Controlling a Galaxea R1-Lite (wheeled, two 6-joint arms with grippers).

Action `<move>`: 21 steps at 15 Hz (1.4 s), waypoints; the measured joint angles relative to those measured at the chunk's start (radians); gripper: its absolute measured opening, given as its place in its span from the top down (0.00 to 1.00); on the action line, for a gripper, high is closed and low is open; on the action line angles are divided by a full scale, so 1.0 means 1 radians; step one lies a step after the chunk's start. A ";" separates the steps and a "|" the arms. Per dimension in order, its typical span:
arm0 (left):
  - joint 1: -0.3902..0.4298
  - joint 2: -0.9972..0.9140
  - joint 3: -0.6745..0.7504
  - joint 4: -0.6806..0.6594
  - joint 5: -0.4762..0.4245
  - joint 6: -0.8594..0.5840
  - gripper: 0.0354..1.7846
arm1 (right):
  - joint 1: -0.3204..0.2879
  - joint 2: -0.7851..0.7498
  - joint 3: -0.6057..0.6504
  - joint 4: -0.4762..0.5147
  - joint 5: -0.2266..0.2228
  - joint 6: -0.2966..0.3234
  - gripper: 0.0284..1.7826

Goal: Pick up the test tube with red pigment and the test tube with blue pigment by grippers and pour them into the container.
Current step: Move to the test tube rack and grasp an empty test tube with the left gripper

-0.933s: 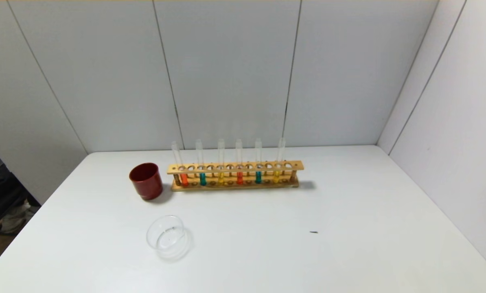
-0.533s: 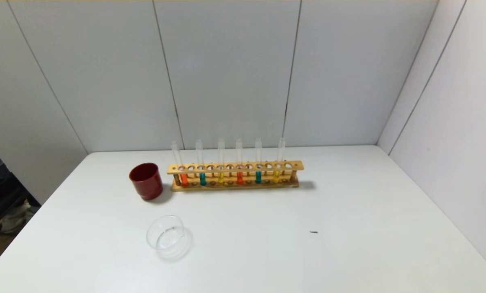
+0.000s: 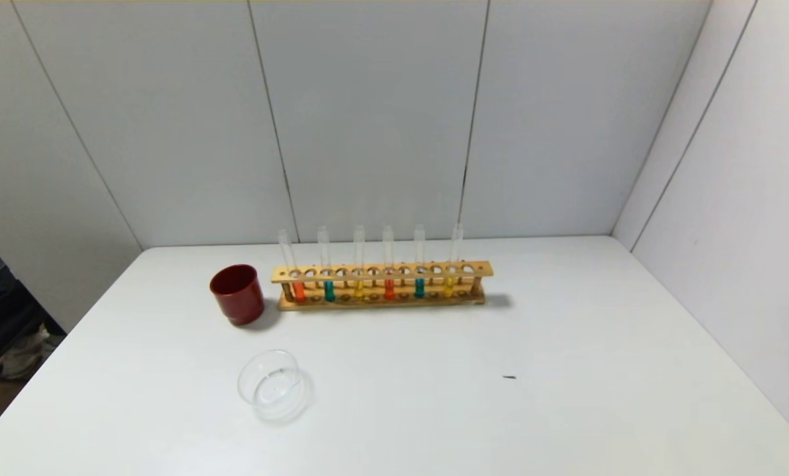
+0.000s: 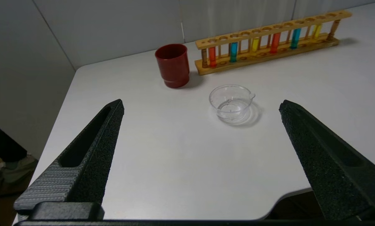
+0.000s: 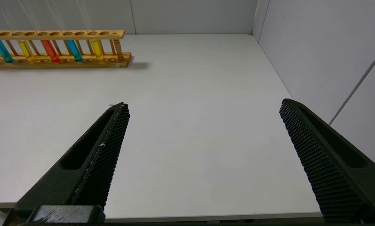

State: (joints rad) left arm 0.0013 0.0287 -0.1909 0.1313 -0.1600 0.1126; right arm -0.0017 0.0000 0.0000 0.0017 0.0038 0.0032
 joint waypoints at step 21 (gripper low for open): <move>-0.110 1.551 -0.533 -0.811 -0.064 -0.019 0.02 | 0.000 0.000 0.000 0.000 0.000 0.000 0.02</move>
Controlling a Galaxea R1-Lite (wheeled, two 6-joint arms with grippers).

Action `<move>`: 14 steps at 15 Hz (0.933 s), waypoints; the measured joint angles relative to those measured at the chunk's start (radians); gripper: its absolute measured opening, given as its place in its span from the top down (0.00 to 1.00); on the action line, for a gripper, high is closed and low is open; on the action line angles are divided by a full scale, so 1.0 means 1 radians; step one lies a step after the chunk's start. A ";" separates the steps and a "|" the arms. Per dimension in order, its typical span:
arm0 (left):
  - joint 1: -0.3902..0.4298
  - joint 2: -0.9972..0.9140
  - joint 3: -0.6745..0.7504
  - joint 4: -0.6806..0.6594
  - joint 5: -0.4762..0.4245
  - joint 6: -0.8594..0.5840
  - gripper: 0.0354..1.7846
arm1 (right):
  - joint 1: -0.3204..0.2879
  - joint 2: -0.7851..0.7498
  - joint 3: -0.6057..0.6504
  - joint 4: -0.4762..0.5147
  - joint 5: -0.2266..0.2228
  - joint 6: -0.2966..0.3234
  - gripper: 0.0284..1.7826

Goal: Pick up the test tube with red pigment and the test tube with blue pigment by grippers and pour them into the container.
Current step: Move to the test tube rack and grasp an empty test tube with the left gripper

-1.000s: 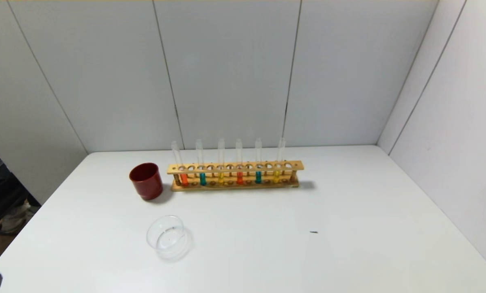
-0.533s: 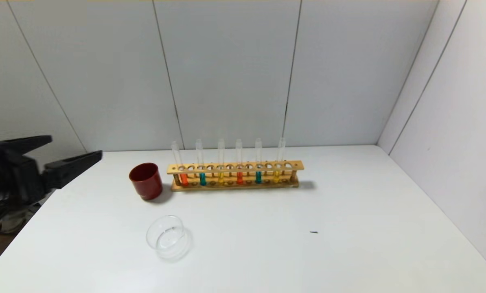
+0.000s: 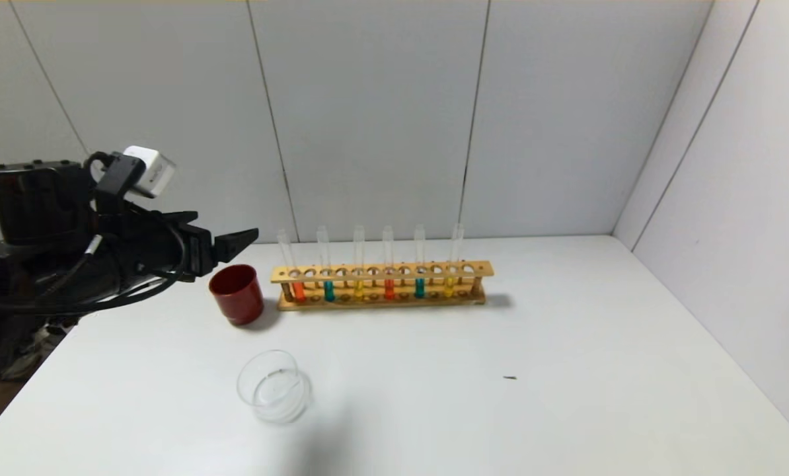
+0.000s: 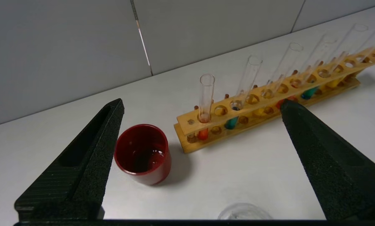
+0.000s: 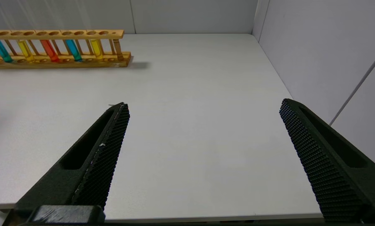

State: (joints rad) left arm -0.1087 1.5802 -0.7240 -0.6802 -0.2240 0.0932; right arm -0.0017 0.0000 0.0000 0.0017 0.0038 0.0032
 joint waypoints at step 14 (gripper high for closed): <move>-0.041 0.387 -0.187 -0.108 0.002 -0.065 0.02 | 0.000 0.000 0.000 0.000 0.000 0.000 0.02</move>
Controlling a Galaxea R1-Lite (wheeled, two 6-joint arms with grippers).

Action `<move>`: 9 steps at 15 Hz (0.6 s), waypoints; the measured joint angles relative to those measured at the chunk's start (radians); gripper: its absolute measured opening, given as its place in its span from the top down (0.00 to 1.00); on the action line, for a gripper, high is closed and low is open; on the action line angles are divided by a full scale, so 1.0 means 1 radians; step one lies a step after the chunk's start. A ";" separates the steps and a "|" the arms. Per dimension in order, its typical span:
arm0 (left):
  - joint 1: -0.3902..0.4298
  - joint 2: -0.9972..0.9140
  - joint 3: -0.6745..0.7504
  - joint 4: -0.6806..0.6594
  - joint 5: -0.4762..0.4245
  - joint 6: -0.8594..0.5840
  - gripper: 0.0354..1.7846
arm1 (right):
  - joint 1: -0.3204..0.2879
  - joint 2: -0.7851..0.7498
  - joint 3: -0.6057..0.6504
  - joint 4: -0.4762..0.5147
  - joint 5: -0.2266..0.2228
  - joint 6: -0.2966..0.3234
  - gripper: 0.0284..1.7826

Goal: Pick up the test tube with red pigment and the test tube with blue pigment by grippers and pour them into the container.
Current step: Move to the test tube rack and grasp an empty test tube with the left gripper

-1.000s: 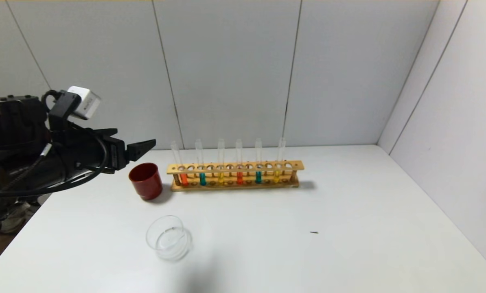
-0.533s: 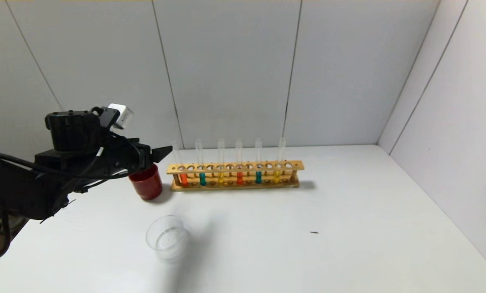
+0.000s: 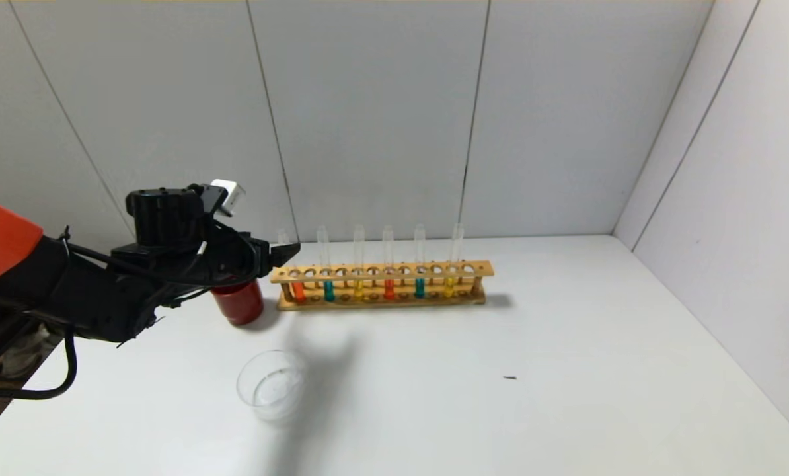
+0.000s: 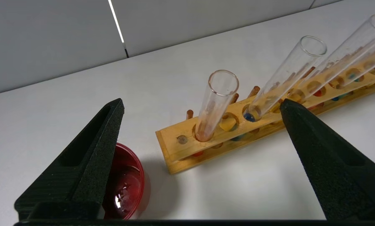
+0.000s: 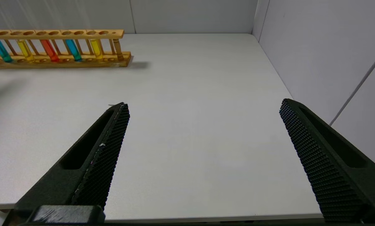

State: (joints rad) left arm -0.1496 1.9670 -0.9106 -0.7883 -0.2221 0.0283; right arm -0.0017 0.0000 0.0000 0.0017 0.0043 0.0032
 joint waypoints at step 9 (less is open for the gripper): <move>-0.016 0.110 -0.108 0.001 0.008 -0.007 0.15 | 0.000 0.000 0.000 0.000 0.000 0.000 0.02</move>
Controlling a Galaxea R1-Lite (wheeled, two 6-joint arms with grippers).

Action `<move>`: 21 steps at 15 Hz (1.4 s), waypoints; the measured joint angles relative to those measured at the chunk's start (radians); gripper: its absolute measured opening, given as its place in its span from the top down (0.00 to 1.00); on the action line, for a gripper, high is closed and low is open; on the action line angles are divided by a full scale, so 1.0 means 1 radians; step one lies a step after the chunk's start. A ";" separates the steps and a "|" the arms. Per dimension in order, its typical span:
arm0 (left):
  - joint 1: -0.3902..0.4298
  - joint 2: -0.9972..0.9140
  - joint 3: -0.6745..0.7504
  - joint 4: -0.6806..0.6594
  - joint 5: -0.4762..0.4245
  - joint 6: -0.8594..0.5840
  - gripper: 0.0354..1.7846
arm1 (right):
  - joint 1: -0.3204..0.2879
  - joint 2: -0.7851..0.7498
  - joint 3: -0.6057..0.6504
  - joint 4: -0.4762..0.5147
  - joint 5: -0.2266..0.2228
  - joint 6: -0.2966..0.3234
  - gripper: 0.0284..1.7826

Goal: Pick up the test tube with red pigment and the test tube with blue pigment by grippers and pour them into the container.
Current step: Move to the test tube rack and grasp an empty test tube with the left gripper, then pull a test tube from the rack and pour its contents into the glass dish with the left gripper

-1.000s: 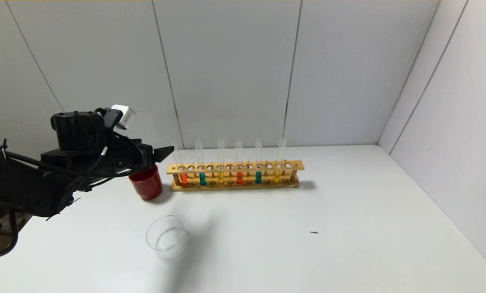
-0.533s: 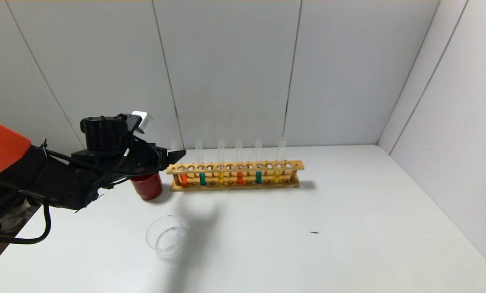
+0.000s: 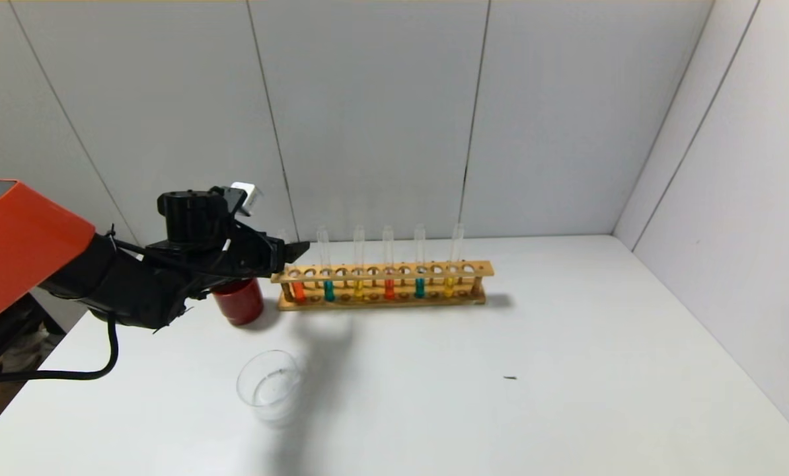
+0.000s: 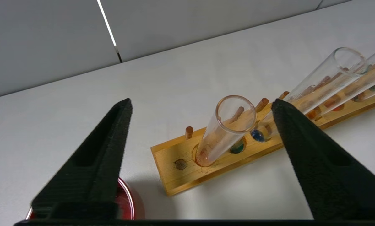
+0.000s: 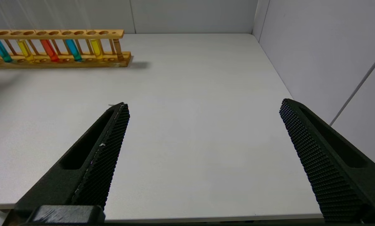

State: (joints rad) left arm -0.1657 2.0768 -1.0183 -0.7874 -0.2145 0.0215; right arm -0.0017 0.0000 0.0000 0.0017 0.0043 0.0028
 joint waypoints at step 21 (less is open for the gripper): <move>-0.019 -0.226 -0.184 0.261 0.023 0.013 0.84 | 0.000 0.000 0.000 0.000 0.000 0.000 0.02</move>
State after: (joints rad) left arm -0.1851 1.8511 -1.2026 -0.5266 -0.1915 0.0349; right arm -0.0017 0.0000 0.0000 0.0017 0.0043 0.0032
